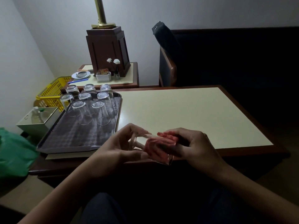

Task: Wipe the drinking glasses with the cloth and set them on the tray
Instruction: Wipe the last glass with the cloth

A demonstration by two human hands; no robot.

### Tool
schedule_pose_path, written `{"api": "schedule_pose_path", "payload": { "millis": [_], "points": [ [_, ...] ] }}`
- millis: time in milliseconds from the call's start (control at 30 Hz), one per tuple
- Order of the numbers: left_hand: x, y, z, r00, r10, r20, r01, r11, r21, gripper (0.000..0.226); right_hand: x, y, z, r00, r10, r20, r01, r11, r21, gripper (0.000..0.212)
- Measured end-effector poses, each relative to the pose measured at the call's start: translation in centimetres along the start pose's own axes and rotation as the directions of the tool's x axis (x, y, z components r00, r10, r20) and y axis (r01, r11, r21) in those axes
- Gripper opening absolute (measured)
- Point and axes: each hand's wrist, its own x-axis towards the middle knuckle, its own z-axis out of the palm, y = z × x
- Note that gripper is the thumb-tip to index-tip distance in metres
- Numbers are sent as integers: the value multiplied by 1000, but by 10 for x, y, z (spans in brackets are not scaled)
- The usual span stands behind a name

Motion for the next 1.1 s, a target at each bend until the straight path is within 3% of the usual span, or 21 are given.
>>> {"api": "schedule_pose_path", "payload": {
  "millis": [33,100,200,300,367,467,600,667,733,833,1000,1067,1100],
  "points": [
    [0,1,0,997,70,9,-70,997,21,52,2,-4,0,984,160,79,-170,975,145,25],
    [1,1,0,990,136,-25,-135,990,39,51,4,-12,3,892,364,268,-443,823,357,27],
    [5,-3,-1,985,98,-139,-98,995,8,50,5,-17,2,853,440,280,-522,745,416,22],
    [7,-5,-3,957,-67,-282,30,991,-134,46,10,-14,-10,899,431,71,-421,810,407,18],
    [8,-5,-4,941,-116,-318,76,988,-135,46,12,-14,-17,919,383,-95,-321,864,388,20],
    [9,-5,0,938,-144,-317,104,985,-138,48,11,-17,-23,933,210,-292,-143,962,234,25],
    [10,-8,1,923,-169,-347,125,981,-146,50,6,-29,-27,912,11,-410,32,995,99,29],
    [10,-11,2,927,-178,-331,130,979,-160,47,1,-28,-19,927,-52,-371,65,998,22,37],
    [10,-15,3,933,-187,-308,135,974,-182,48,-5,-25,-4,987,-58,-153,59,998,-1,45],
    [10,-18,-1,934,-201,-296,140,967,-215,61,-7,-20,5,988,-115,101,119,992,-35,44],
    [8,-11,-3,943,-225,-243,180,964,-194,51,-5,-16,-8,970,-217,112,231,965,-127,52],
    [6,-7,-5,964,-204,-171,171,967,-187,52,-4,-19,-10,973,-180,145,199,971,-128,52],
    [4,-5,-5,976,-177,-128,152,971,-185,53,-3,-20,-9,978,-122,169,132,990,-50,51]
  ]
}}
